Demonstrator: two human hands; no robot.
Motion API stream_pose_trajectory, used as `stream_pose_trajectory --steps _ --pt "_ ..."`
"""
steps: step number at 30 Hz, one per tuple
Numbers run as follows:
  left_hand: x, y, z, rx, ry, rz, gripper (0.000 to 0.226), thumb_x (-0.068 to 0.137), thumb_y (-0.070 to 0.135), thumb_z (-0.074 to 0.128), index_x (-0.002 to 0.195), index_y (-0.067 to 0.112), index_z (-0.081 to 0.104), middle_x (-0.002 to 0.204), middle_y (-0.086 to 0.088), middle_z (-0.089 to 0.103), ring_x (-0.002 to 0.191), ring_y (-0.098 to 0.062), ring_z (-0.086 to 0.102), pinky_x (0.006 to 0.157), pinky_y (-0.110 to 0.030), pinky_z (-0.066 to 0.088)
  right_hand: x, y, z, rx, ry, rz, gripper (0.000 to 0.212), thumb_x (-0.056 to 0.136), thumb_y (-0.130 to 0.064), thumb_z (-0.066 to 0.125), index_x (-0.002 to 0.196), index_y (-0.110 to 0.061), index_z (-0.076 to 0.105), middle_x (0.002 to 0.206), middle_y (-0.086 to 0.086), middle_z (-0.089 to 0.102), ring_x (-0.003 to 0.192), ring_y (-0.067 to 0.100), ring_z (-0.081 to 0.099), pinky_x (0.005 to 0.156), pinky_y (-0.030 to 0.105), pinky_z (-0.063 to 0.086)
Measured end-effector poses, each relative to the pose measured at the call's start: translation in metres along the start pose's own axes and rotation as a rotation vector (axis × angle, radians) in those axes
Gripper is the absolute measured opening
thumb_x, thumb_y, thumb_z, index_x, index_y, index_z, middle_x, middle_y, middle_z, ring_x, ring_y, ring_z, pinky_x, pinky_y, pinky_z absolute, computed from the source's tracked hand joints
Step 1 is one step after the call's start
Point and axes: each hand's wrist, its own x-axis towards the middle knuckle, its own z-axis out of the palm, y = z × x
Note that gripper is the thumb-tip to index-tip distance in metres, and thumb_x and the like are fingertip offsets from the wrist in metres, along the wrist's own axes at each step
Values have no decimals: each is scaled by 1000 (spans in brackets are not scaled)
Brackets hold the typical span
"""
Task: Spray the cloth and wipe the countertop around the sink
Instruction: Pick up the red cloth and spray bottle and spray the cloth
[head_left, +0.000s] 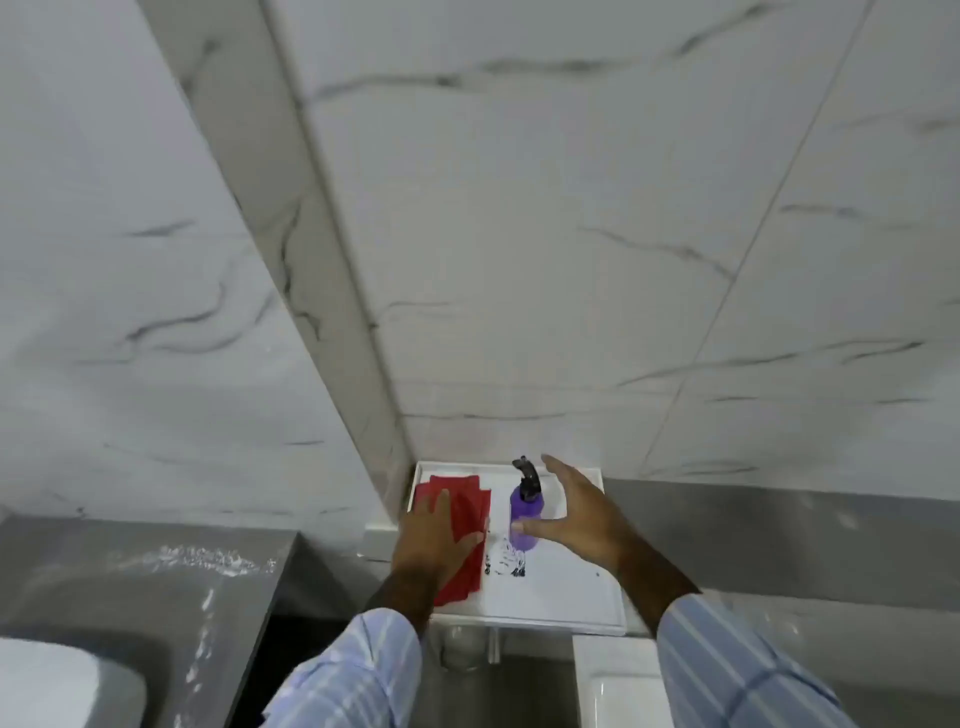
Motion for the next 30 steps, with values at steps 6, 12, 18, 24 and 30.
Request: stream_pose_trajectory --steps 6,12,18,24,30 --pt "24 -6 53 87 -51 -191 104 93 69 60 169 16 12 172 -20 20 156 -43 29 127 -54 35 35 33 53 173 154 22 46 90 -23 82 130 -19 60 114 -9 67 116 24 66 77 -4 43" --pt "41 9 68 136 -95 -302 85 102 42 60 168 23 9 172 -22 11 155 -51 23 121 -64 40 48 43 59 275 253 -41 21 100 -27 69 120 -28 63 112 -5 71 102 7 66 96 27 50" --pt "53 -9 44 -630 15 -220 54 101 6 52 155 7 46 146 -21 56 112 -33 69 92 -44 65 36 38 43 458 314 -57 14 97 -41 67 109 -37 64 96 -20 73 90 3 70 69 13 55" --pt "11 -25 12 -1935 -447 -353 44 84 16 52 123 0 62 95 -22 73 73 -34 72 72 -38 64 6 8 23 663 355 31 34 99 -19 69 126 -35 53 94 4 76 82 24 69 78 36 61" --pt "-15 -16 4 -2113 -476 -315 55 86 34 56 135 8 64 121 -26 65 107 -47 64 116 -59 42 -25 -42 10 622 51 73 14 84 -30 72 97 -35 77 72 -3 72 74 24 66 79 47 53"
